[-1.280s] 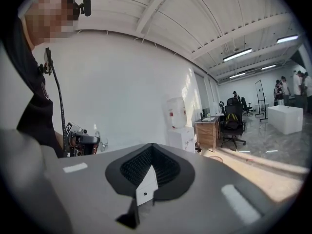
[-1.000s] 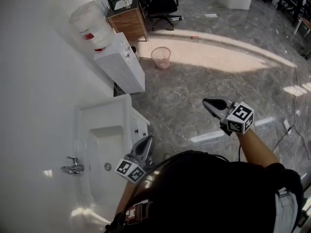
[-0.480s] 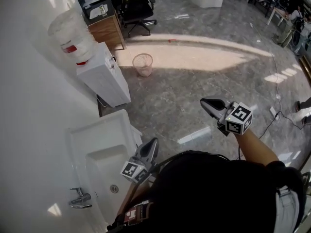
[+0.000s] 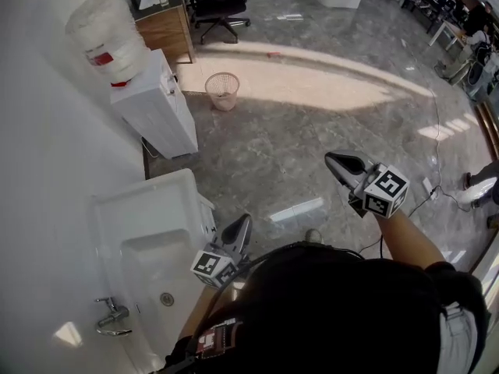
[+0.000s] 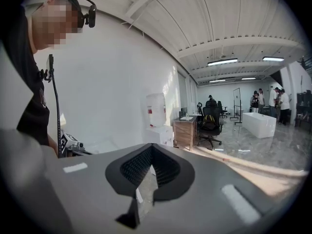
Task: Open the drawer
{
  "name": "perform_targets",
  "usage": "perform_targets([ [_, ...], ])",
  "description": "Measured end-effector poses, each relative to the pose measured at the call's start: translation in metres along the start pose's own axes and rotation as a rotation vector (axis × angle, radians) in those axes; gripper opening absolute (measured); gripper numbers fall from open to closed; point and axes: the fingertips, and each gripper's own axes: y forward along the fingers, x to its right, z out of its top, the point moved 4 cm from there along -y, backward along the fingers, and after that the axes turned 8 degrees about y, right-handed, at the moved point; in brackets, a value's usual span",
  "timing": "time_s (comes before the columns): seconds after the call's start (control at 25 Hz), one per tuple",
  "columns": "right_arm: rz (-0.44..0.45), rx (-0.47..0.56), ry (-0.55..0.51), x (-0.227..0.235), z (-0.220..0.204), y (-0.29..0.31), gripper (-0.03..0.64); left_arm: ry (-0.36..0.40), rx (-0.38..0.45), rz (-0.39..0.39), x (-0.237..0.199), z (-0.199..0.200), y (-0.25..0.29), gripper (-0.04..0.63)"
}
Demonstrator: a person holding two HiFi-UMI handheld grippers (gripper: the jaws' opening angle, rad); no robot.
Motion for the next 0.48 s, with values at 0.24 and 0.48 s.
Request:
perform_targets([
  [0.24, 0.128, -0.011, -0.01, 0.067, -0.016, 0.0, -0.002, 0.028, -0.06, 0.199, 0.0, -0.03, 0.041, -0.003],
  [0.48, 0.238, -0.052, -0.015, 0.164, -0.049, 0.003, -0.002, 0.101, -0.114, 0.489, -0.012, -0.067, 0.092, -0.003],
])
